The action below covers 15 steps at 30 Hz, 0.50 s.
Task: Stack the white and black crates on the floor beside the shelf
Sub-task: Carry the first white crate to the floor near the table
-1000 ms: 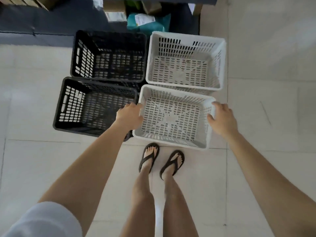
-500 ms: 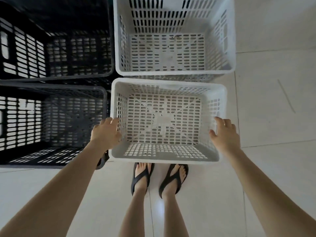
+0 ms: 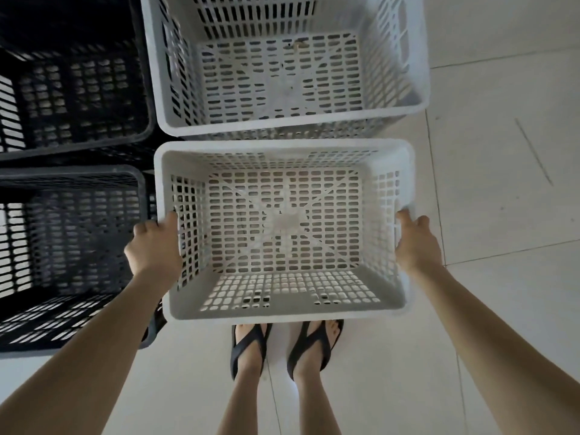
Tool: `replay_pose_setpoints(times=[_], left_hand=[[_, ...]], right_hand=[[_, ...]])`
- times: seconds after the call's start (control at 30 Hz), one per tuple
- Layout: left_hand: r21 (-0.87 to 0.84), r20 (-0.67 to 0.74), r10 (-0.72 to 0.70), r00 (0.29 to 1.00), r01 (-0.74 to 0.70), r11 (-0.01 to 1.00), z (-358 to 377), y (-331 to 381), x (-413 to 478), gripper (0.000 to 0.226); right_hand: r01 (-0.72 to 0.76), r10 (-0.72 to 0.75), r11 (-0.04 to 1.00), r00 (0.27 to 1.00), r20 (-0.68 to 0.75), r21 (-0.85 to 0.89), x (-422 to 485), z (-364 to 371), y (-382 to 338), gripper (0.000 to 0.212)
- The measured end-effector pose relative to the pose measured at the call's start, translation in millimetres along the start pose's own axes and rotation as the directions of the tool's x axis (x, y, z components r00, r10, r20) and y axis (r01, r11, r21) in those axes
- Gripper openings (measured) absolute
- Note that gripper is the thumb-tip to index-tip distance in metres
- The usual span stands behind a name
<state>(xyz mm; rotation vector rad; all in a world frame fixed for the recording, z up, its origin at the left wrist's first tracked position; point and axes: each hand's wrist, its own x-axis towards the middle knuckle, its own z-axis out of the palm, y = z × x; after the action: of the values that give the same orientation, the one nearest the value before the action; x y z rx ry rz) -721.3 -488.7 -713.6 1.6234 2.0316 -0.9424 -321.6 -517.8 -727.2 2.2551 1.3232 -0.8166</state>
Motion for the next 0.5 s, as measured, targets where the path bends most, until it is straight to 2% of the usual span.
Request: replay_pose_setpoints(times=[0.1,0.27,0.5], left_hand=[[-0.032,-0.007,-0.026,1.0,0.026,0.999,0,8,1,0.062],[-0.082,-0.032,0.006,0.999,-0.009,0.997,-10,21,-8,0.056],[-0.11,0.017,0.073,0.997,-0.071,0.991,-52,39,-42,0.058]], right_hand=[[-0.022,0.022,1.0,1.0,-0.005,0.014,2,1,4,0.07],[-0.037,0.038,0.999,0.999,-0.025,0.029,-4,-8,26,0.075],[-0.078,0.08,0.996,0.996,-0.032,0.052,-34,-49,67,0.053]])
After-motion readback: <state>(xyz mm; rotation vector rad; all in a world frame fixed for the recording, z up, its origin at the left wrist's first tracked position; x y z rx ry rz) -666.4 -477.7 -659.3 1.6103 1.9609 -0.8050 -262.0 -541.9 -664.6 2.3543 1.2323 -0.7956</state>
